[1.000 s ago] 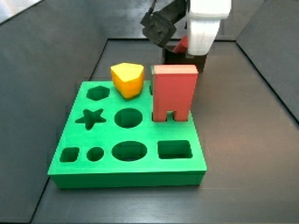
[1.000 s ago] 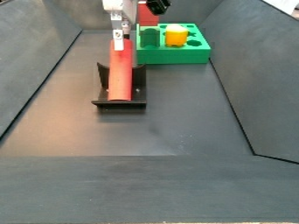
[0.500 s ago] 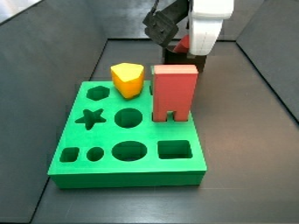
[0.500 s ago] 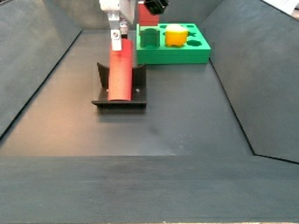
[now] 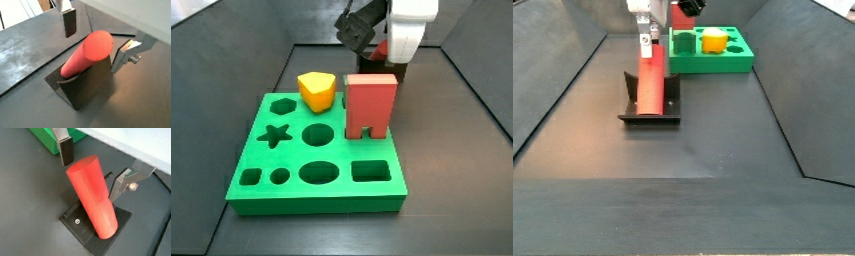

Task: Pick up the oval object. Move up. Place the oval object on the fixture. Regrasp the oval object. Move to above the board. Insert the oval object.
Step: Regrasp the oval object.

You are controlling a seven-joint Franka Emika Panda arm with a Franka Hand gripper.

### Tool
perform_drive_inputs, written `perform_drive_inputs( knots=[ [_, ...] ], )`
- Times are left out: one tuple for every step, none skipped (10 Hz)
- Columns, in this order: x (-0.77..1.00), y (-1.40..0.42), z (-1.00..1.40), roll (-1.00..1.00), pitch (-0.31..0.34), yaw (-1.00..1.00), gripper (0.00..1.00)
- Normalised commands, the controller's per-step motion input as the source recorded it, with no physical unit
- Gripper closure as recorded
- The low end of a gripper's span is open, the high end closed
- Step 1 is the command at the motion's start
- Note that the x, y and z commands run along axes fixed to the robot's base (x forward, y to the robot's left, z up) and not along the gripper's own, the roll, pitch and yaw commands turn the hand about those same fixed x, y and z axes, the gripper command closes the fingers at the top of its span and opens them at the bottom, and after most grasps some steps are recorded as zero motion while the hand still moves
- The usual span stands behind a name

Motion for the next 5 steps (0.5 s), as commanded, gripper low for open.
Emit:
perform_drive_inputs(
  knots=[
    [0.08,-0.01,0.00,-0.04,0.206,0.06,0.00],
    [0.08,-0.01,0.00,-0.04,0.206,0.06,0.00],
    [0.08,-0.01,0.00,-0.04,0.206,0.06,0.00],
    [0.08,-0.01,0.00,-0.04,0.206,0.06,0.00],
    [0.08,-0.01,0.00,-0.04,0.206,0.06,0.00]
  ],
)
